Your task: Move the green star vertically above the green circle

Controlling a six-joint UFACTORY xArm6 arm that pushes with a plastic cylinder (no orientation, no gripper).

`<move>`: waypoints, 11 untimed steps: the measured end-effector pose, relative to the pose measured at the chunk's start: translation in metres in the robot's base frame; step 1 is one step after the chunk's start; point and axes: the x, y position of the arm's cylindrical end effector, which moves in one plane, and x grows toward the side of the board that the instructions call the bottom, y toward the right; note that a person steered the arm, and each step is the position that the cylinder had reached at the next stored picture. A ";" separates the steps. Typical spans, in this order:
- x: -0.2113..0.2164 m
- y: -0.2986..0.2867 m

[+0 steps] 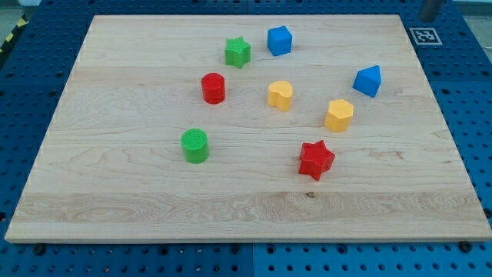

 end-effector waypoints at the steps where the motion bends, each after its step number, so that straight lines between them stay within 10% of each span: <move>1: 0.033 -0.010; 3: 0.081 -0.174; 11: 0.099 -0.348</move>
